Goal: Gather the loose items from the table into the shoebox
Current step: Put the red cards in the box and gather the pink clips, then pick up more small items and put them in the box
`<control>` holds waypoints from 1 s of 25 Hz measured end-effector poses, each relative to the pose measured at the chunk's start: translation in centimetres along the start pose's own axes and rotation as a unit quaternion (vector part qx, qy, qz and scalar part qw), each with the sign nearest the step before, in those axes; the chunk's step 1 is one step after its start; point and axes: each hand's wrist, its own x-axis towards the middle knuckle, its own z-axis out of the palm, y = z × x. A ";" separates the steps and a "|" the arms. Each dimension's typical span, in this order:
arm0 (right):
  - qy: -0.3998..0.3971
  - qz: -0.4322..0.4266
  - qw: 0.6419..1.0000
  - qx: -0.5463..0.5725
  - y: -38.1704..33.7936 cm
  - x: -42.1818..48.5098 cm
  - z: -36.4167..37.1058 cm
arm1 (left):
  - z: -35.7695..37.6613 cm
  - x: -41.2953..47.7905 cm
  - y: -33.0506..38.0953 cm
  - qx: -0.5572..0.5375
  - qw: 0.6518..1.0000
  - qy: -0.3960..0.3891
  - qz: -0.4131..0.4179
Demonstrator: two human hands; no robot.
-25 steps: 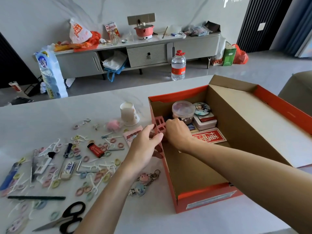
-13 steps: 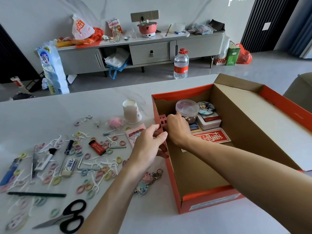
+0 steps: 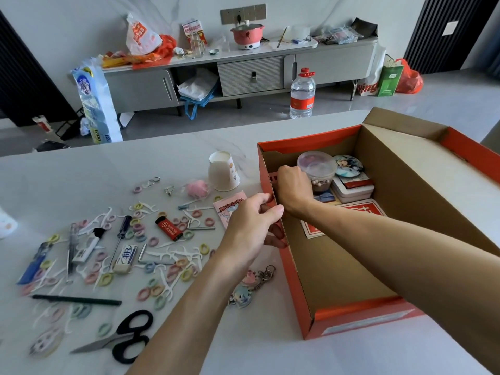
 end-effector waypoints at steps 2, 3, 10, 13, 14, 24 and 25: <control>-0.005 0.004 1.000 0.006 0.0 0.0 0.2 | 0.0 0.1 -0.2 0.002 1.000 0.000 -0.004; -0.007 0.005 1.000 0.009 0.1 -0.1 0.2 | 0.0 0.1 -0.2 0.004 1.000 0.001 -0.005; -0.043 0.036 0.994 0.092 -0.2 -2.1 -2.6 | -0.1 -0.2 0.0 -0.011 1.000 0.008 -0.007; -0.028 0.046 0.986 0.157 -1.0 -4.4 -5.7 | -0.9 -2.0 0.9 -0.021 0.999 0.030 -0.016; -0.018 0.037 0.983 0.180 -1.4 -5.5 -6.9 | -1.5 -3.0 1.3 -0.024 0.999 0.041 -0.017; -0.173 -0.201 0.951 0.160 -15.5 -19.6 -7.6 | -16.2 -18.2 -1.9 0.087 0.976 0.195 -0.045; -0.201 -0.227 0.942 0.142 -17.1 -20.4 -6.4 | -18.5 -19.7 -3.2 0.116 0.966 0.221 -0.060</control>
